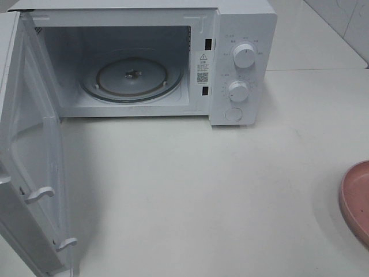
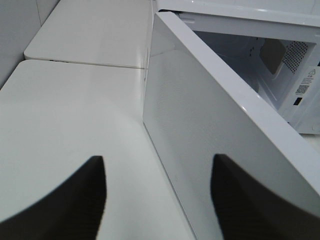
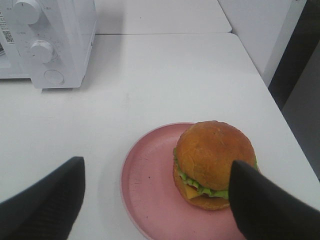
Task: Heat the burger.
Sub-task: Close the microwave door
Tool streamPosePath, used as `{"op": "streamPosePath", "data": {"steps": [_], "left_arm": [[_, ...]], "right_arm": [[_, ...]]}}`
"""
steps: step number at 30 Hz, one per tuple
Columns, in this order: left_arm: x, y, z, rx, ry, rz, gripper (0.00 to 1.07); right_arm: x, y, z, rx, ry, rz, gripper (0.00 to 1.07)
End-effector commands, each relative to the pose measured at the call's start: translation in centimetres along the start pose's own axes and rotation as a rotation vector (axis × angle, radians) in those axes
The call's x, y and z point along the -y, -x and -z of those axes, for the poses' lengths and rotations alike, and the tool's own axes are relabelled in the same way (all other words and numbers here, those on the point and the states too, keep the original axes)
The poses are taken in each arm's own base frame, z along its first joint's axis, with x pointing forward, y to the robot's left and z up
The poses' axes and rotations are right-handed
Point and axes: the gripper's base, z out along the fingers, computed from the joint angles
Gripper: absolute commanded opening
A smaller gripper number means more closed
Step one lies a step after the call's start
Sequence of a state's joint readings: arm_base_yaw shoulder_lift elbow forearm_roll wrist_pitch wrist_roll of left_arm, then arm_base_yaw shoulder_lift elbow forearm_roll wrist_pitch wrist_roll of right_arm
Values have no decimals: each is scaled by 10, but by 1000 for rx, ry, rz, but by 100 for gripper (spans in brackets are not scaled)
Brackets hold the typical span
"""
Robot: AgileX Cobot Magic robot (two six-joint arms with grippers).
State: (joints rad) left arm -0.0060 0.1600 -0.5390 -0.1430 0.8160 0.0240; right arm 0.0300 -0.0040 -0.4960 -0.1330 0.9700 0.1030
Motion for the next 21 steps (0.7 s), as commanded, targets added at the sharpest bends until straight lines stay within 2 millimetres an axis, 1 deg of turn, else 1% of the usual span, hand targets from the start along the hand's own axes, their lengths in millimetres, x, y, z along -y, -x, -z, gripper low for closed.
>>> {"op": "streamPosePath", "data": {"steps": [1, 2, 3, 4, 5, 6, 7, 8, 9, 10, 11, 12, 13, 14, 15, 17, 18, 19, 21], "left_arm": [[-2, 7, -16, 2, 11, 5, 28], [-4, 7, -26, -23, 16, 11, 13], [-4, 7, -26, -23, 16, 11, 13], [-5, 7, -32, -39, 21, 11, 5], [-6, 7, -43, -57, 30, 10, 0], [-6, 7, -43, -57, 30, 10, 0], [-8, 6, -55, -51, 37, 15, 0], [-9, 5, -59, -47, 40, 16, 0], [-9, 5, -59, -47, 40, 16, 0], [-11, 3, -68, -18, 48, 19, 0], [-11, 3, -68, -18, 48, 19, 0], [-12, 2, -73, -5, 52, 20, 0], [-14, -3, -81, 16, 59, 23, 0], [-14, -3, -81, 16, 59, 23, 0], [-16, -8, -87, 45, 67, 25, 0], [-17, -12, -90, 64, 72, 25, 0], [-19, -17, -96, 97, 80, 25, 0], [-19, -17, -96, 97, 80, 25, 0], [-22, -26, -103, 141, 92, 25, 0]], "right_arm": [[0, -1, 4, 31, -2, 7, 74], [0, -1, 4, 31, -2, 7, 74], [0, -1, 4, 31, -2, 7, 74], [0, -1, 4, 31, -2, 7, 74], [0, -1, 4, 31, -2, 7, 74], [0, -1, 4, 31, -2, 7, 74], [0, -1, 4, 31, -2, 7, 74], [0, -1, 4, 31, -2, 7, 74], [0, -1, 4, 31, -2, 7, 74], [0, -1, 4, 31, -2, 7, 74], [0, -1, 4, 31, -2, 7, 74], [0, -1, 4, 31, -2, 7, 74], [0, -1, 4, 31, -2, 7, 74], [0, -1, 4, 31, -2, 7, 74], [0, -1, 4, 31, -2, 7, 74], [0, -1, 4, 31, -2, 7, 74], [0, -1, 4, 31, -2, 7, 74], [0, -1, 4, 31, -2, 7, 74], [0, -1, 4, 31, -2, 7, 74]]}}
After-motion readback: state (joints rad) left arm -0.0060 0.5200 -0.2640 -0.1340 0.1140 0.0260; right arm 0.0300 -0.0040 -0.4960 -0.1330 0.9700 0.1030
